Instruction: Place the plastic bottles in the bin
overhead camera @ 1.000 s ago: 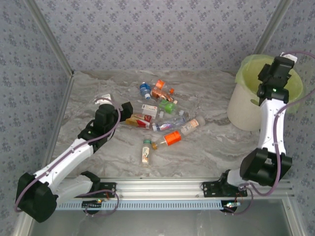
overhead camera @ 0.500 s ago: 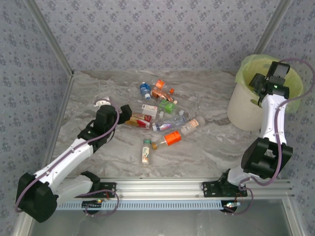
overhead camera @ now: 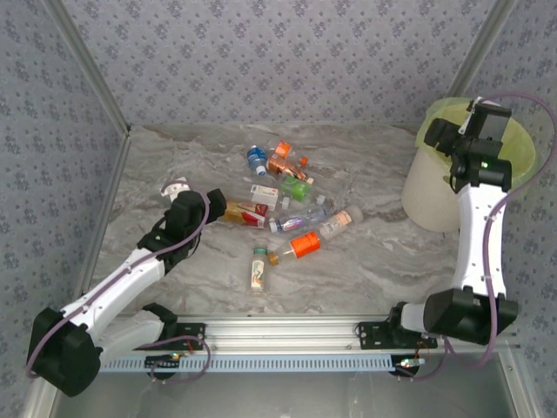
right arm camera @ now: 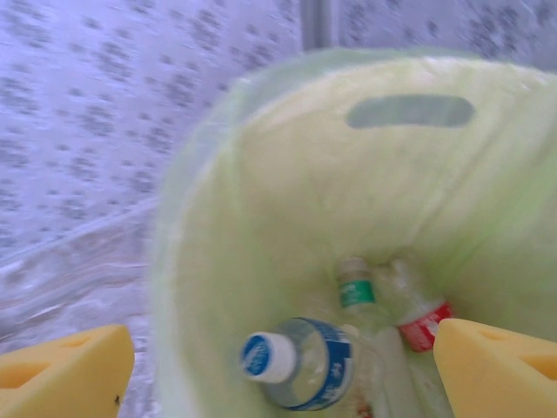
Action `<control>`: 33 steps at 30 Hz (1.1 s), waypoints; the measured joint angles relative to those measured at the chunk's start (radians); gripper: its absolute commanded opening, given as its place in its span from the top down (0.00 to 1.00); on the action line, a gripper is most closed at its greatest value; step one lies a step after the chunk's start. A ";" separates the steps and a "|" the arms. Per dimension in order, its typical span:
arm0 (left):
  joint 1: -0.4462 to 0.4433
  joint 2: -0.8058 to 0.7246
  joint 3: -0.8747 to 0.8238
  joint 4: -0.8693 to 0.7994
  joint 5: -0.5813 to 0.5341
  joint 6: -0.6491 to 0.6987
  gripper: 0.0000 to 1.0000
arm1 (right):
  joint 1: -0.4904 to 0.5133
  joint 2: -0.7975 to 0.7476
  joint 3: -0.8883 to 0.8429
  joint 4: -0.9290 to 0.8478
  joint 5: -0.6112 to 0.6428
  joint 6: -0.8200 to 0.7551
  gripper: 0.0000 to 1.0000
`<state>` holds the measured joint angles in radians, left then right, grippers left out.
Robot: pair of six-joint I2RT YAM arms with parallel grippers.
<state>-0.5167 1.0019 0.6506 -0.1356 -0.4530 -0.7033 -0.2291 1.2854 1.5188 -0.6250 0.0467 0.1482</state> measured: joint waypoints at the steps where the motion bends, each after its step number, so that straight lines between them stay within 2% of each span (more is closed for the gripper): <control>1: 0.000 -0.002 -0.005 0.000 -0.008 -0.005 0.00 | 0.018 -0.026 -0.010 0.000 -0.014 -0.009 0.07; 8: 0.009 -0.007 -0.019 0.003 -0.042 -0.039 0.01 | 0.125 -0.156 -0.105 0.003 -0.124 -0.092 0.04; 16: 0.014 -0.014 -0.046 0.011 -0.069 -0.063 0.01 | 0.311 -0.167 -0.242 -0.054 -0.210 -0.290 0.03; 23: 0.026 -0.045 -0.068 0.008 -0.093 -0.085 0.00 | 0.481 -0.037 -0.271 -0.180 -0.187 -0.527 0.03; 30: 0.028 -0.058 -0.083 0.010 -0.104 -0.095 0.00 | 0.518 0.135 -0.271 -0.247 -0.146 -0.684 0.04; 33: 0.032 -0.061 -0.085 0.008 -0.116 -0.099 0.00 | 0.578 0.184 -0.277 -0.268 -0.130 -0.780 0.03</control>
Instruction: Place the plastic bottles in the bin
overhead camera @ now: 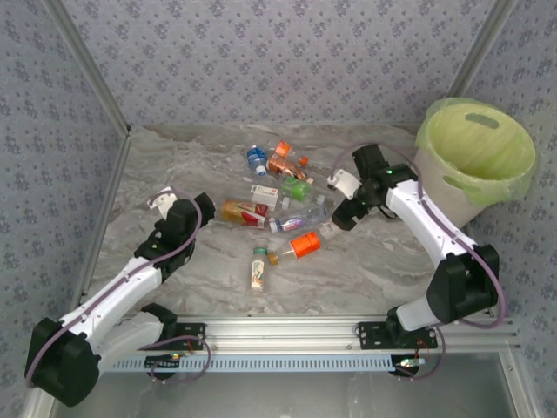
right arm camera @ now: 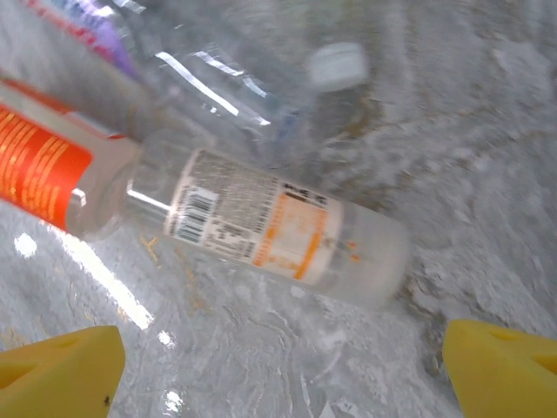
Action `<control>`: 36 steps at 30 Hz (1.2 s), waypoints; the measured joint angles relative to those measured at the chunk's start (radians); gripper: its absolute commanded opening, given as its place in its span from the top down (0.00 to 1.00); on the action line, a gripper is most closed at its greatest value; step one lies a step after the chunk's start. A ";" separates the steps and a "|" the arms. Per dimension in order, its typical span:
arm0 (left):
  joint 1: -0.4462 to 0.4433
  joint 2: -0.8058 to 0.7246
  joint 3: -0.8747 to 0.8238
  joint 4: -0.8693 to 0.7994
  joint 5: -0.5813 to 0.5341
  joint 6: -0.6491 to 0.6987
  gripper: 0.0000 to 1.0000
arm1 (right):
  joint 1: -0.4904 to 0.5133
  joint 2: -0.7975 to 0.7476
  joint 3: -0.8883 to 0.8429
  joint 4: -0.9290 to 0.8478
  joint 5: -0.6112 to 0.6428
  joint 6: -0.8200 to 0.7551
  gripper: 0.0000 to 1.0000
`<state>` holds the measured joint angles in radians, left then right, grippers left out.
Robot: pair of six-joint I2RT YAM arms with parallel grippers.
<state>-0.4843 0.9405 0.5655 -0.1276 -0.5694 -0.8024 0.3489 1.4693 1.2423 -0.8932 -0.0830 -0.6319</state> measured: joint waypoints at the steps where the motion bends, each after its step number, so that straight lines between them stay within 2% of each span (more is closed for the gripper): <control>1: 0.000 -0.001 0.000 0.000 -0.002 -0.001 0.00 | 0.019 0.008 -0.005 0.000 0.005 -0.027 0.03; 7: 0.007 -0.008 -0.004 0.000 -0.005 -0.004 0.01 | 0.086 0.101 -0.028 0.026 0.063 -0.190 0.04; 11: 0.007 -0.018 -0.015 -0.004 -0.008 -0.005 0.00 | 0.110 0.224 -0.028 0.057 0.127 -0.272 0.04; 18: 0.008 -0.071 -0.064 -0.005 -0.023 -0.020 0.01 | 0.098 0.299 -0.036 0.149 0.181 -0.399 0.08; 30: 0.029 -0.172 -0.124 -0.019 -0.057 -0.046 0.00 | 0.039 0.315 -0.134 0.216 0.198 -0.415 0.16; 36: 0.033 -0.182 -0.133 -0.017 -0.058 -0.055 0.01 | 0.029 0.289 -0.176 0.254 0.195 -0.395 0.37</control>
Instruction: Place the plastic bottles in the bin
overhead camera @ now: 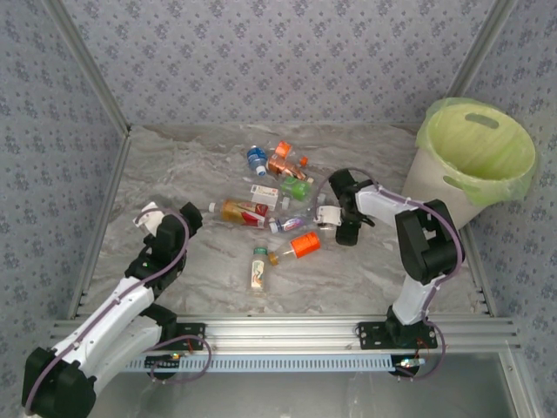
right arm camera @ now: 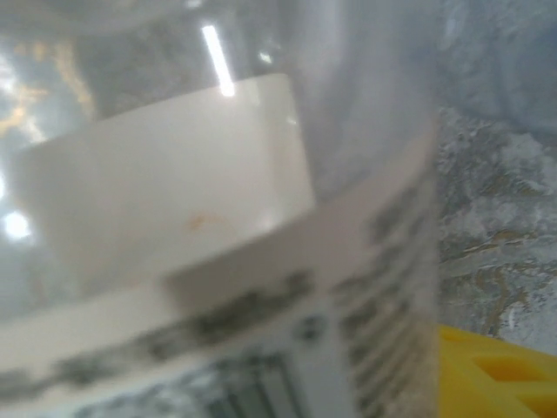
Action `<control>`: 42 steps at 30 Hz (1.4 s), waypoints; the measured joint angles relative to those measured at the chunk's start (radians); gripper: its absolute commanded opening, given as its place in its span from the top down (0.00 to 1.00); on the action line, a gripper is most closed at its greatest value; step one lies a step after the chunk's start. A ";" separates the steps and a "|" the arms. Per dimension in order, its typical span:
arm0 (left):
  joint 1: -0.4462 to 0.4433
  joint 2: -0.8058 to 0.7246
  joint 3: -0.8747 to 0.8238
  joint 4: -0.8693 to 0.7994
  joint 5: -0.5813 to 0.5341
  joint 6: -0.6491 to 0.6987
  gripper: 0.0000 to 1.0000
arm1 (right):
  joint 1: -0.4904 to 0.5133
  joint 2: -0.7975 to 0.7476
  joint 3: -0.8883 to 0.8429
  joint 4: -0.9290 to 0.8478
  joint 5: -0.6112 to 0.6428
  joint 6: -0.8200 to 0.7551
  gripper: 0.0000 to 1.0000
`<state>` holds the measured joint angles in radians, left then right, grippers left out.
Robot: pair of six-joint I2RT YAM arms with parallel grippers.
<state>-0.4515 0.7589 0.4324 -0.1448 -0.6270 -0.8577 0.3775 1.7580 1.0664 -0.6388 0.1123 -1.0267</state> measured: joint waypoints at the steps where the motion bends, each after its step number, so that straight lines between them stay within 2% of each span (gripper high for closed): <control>1: 0.000 0.000 -0.001 0.003 0.000 0.000 0.00 | 0.000 -0.009 -0.012 0.008 0.000 0.002 0.40; 8: 0.013 0.000 -0.006 0.020 0.013 0.011 0.01 | -0.008 -0.078 -0.085 0.069 0.031 0.010 0.53; 19: 0.032 0.052 -0.005 0.052 0.063 0.018 0.01 | -0.015 -0.341 -0.116 0.070 0.033 0.161 0.54; 30: 0.064 0.251 0.111 0.062 0.206 0.014 0.01 | -0.088 -0.654 -0.182 0.180 -0.131 0.405 0.57; 42: 0.072 0.409 0.212 0.071 0.381 -0.005 0.01 | -0.214 -0.784 -0.147 0.299 -0.248 0.757 0.56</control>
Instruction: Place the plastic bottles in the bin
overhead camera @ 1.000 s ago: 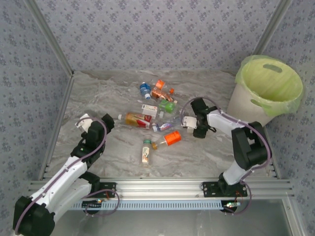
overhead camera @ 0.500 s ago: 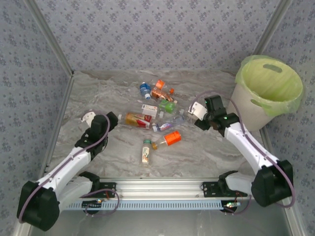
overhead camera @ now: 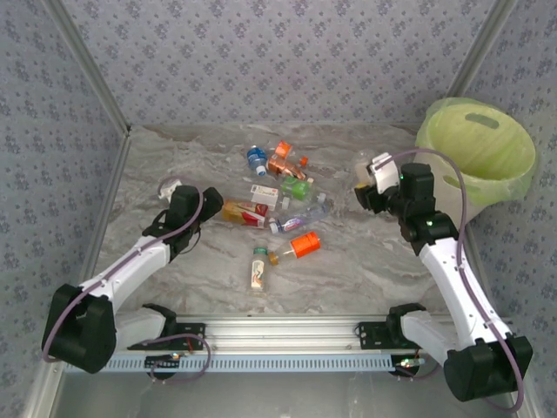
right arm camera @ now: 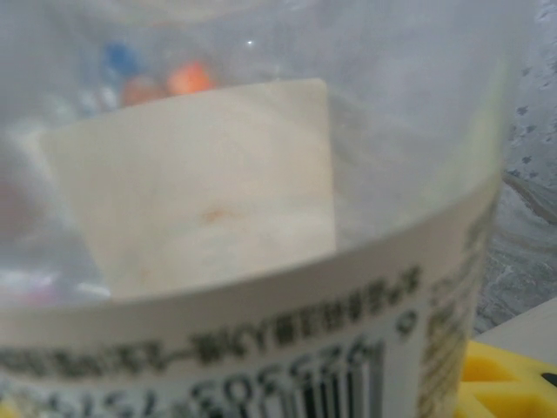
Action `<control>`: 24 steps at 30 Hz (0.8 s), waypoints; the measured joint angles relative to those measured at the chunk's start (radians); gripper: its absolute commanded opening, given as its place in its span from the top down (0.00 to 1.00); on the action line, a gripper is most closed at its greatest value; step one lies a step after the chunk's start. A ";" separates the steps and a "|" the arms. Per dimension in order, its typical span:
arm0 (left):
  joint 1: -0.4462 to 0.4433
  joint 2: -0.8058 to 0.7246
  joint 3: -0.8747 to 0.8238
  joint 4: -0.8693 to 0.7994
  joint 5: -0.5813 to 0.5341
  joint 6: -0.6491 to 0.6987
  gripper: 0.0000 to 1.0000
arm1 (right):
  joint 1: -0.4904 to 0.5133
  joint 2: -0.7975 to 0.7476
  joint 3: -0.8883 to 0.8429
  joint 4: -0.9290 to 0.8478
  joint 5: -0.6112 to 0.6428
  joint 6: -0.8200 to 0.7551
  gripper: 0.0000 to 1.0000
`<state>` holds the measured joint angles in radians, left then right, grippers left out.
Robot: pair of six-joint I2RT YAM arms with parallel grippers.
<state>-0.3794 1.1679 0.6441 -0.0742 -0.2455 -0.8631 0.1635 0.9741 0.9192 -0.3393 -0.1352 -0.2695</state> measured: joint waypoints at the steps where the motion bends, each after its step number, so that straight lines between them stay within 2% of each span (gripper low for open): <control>1: 0.000 0.007 0.002 0.001 0.013 -0.003 0.01 | -0.005 -0.003 0.009 0.012 0.000 0.022 0.56; 7: 0.000 0.047 0.033 0.002 0.081 -0.018 0.00 | -0.045 -0.010 0.087 0.087 0.017 0.119 0.55; 13: 0.000 0.053 0.049 0.003 0.104 -0.021 0.00 | -0.118 0.031 0.190 0.154 0.097 0.178 0.51; 17: 0.000 0.054 0.049 0.002 0.109 -0.021 0.00 | -0.197 0.106 0.291 0.147 0.177 0.264 0.50; 24: 0.000 0.054 0.049 0.004 0.123 -0.021 0.00 | -0.368 0.226 0.425 0.120 0.190 0.405 0.52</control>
<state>-0.3794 1.2217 0.6930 -0.0700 -0.1223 -0.8845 -0.2043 1.2003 1.3441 -0.2195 0.0551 0.1356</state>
